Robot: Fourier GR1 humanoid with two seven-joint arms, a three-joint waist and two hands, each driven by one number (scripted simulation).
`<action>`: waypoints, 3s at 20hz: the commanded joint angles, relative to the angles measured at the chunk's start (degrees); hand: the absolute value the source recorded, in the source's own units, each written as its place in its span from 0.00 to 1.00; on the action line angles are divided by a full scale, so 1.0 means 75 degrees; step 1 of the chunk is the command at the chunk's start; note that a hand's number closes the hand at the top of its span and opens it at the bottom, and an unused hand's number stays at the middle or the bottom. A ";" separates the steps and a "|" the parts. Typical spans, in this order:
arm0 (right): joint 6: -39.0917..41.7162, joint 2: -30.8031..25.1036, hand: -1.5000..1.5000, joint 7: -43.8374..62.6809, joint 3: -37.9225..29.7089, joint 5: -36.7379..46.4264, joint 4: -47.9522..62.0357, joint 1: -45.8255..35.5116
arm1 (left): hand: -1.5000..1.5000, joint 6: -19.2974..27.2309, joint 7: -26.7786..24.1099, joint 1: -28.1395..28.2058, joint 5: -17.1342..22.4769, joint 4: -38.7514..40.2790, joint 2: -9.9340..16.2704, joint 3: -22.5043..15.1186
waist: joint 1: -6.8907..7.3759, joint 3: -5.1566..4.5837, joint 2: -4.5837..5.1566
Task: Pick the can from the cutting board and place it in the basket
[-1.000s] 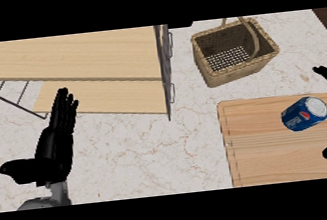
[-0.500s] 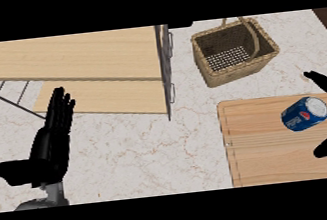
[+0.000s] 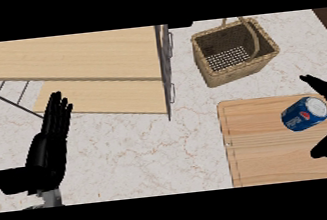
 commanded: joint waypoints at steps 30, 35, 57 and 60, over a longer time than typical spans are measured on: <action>-0.0905 0.0132 1.00 -0.2071 0.0613 0.1895 0.1514 -0.0299 | 0.50 -0.0158 0.0692 -0.0057 -0.0505 -0.0539 -0.0482 0.0148 | 0.0001 0.0001 -0.0006; -0.1673 0.2162 1.00 0.1441 0.0155 0.2557 0.2508 -0.1900 | 0.50 -0.0435 0.0206 -0.0431 -0.0375 0.0011 -0.0468 0.0148 | 0.0599 -0.0018 0.0187; -0.5290 0.3081 1.00 0.7095 -0.1045 0.6953 0.4125 -0.7688 | 0.50 -0.0803 0.0325 -0.1246 -0.0572 0.0236 -0.0658 -0.0598 | 0.1783 -0.0070 0.0463; -0.5341 0.3276 1.00 0.7366 -0.1176 0.7510 0.4467 -0.8385 | 0.50 -0.0767 0.0235 -0.1202 -0.0595 0.0386 -0.0742 -0.0639 | 0.1761 -0.0081 0.0461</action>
